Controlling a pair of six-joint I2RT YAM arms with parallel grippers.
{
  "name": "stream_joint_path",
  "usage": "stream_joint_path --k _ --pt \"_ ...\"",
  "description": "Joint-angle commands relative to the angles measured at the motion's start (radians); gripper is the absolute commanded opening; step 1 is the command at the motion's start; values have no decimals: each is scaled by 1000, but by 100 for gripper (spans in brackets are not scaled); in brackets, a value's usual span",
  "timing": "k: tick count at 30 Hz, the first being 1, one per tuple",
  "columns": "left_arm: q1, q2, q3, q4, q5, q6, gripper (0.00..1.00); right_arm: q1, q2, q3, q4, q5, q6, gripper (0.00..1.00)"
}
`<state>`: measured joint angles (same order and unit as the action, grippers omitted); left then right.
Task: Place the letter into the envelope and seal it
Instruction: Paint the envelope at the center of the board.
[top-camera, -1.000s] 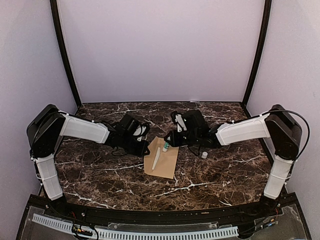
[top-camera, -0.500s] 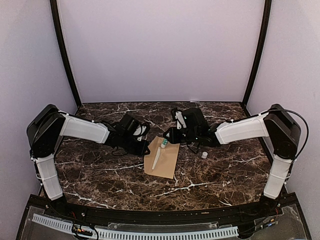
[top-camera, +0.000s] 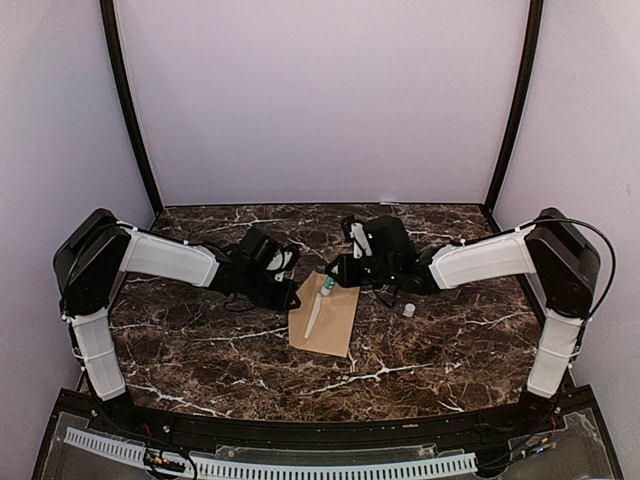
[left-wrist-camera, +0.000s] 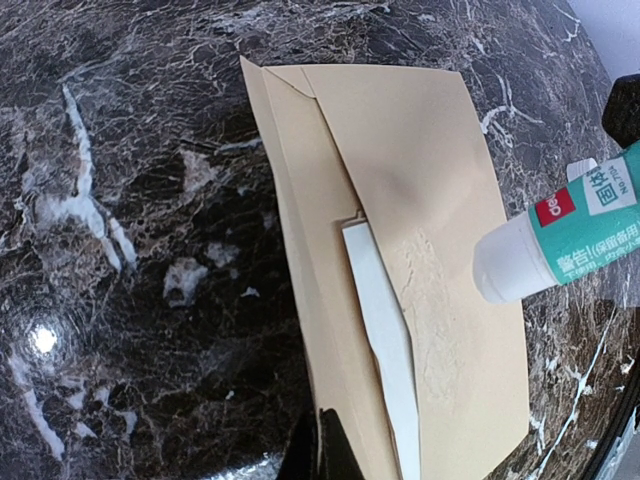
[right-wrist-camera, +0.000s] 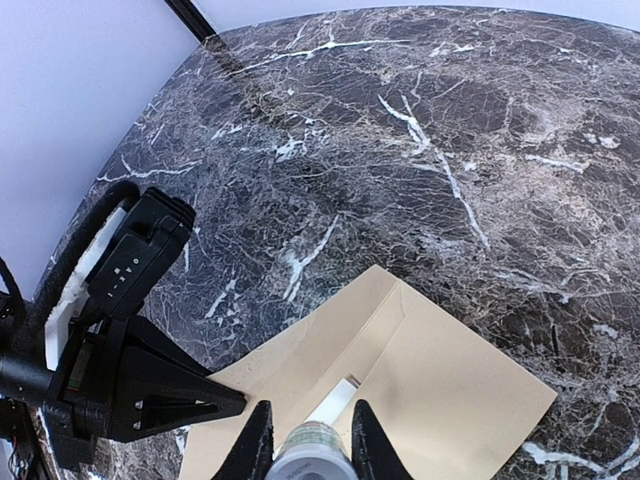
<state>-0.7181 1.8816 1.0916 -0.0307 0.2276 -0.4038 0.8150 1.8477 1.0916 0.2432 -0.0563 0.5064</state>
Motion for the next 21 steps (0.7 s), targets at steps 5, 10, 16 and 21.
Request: stream_joint_path --k 5,10,16,21 --pt "-2 -31 2 12 2 1 0 -6 38 -7 38 -1 0 0" --pt "-3 -32 5 3 2 3 0 -6 61 -13 61 -8 15 0" --pt "-2 -37 2 -4 -3 3 0 -7 74 -12 59 7 11 0" --pt "-3 -38 -3 -3 -3 -2 0 -7 84 -19 51 32 4 0"
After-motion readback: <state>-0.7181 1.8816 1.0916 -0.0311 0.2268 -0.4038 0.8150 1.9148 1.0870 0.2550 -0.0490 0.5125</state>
